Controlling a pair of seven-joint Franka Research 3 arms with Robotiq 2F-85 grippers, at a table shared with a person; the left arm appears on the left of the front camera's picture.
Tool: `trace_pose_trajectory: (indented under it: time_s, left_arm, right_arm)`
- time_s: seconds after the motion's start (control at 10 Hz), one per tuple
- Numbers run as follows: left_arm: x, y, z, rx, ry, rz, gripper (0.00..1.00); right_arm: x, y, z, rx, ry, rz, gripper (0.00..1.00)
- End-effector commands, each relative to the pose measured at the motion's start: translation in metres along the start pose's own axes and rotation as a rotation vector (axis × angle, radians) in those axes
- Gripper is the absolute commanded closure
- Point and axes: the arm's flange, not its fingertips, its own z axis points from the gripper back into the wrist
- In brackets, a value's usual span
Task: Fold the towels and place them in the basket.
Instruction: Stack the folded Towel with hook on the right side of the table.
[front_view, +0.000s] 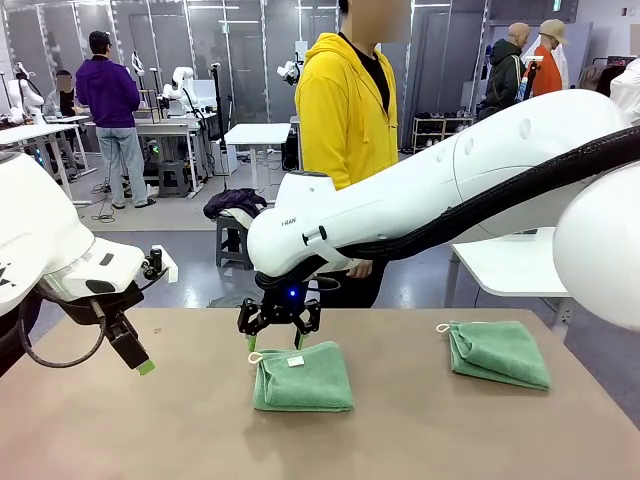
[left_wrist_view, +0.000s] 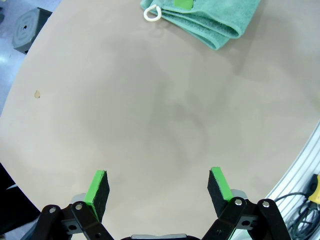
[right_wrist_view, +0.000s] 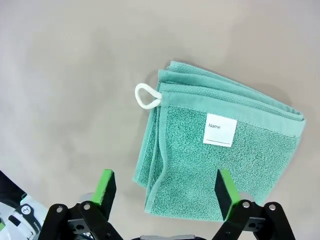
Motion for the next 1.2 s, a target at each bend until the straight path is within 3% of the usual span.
trace_pose_trajectory:
  time_s: [0.0,0.2,0.6,0.9,1.1]
  left_arm:
    - [0.001,-0.002,-0.001,0.005,0.005,0.015,0.00]
    - [0.001,-0.002,-0.001,0.005,0.005,0.015,0.00]
    - [0.001,-0.002,-0.001,0.005,0.005,0.015,0.00]
    - [0.001,-0.002,-0.001,0.005,0.005,0.015,0.00]
    - [0.001,-0.002,-0.001,0.005,0.005,0.015,0.00]
  right_arm:
    - [0.000,0.000,0.000,0.000,0.000,0.000,0.00]
    - [-0.029,-0.033,0.026,0.089,-0.042,-0.026,0.00]
    - [-0.058,-0.113,0.030,0.267,-0.067,-0.085,0.00]
    - [-0.058,-0.173,0.020,0.465,-0.061,-0.039,0.00]
    - [-0.056,-0.200,0.010,0.533,-0.085,-0.036,0.00]
